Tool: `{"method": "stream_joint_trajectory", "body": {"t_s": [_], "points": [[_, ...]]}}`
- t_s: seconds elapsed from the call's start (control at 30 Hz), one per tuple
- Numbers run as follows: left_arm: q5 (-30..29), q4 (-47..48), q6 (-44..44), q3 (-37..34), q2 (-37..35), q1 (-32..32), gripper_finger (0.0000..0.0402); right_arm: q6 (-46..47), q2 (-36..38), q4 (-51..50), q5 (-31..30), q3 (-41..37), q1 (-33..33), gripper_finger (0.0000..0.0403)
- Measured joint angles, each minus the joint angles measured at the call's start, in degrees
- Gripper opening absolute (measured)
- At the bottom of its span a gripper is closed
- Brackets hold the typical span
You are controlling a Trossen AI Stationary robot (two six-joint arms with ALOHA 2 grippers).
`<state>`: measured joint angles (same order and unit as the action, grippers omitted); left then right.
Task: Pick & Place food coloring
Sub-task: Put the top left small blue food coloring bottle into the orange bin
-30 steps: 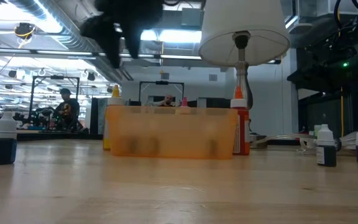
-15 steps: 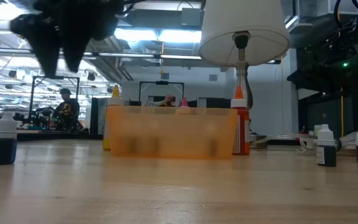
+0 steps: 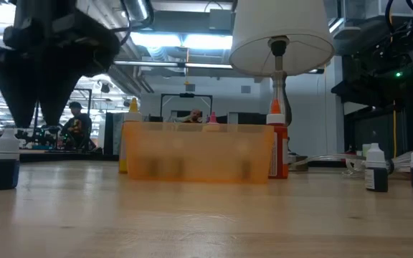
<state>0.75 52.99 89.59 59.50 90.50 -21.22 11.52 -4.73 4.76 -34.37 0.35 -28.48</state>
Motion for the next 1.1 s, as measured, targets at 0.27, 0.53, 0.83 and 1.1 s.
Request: {"method": "stream_joint_trajectory", "body": {"t_s": [0.27, 0.53, 0.83, 1.1], "points": [[0.40, -4.08, 1.59, -4.29, 0.02, -1.42, 0.0223, 0.00, 0.00, 0.01, 0.00, 0.00, 0.00, 0.0323], [1.05, -8.99, 4.36, -8.67, 0.04, -3.39, 0.0217, 0.01, -0.02, 0.00, 0.00, 0.00, 0.00, 0.0323], [3.46, -9.96, 4.32, -10.77, 0.07, -3.49, 0.0195, 0.01, -0.02, 0.00, 0.00, 0.00, 0.00, 0.0323], [4.29, -9.97, 3.11, -10.90, 0.07, -3.49, 0.0104, 0.01, -0.01, 0.00, 0.00, -0.01, 0.01, 0.0323]]}}
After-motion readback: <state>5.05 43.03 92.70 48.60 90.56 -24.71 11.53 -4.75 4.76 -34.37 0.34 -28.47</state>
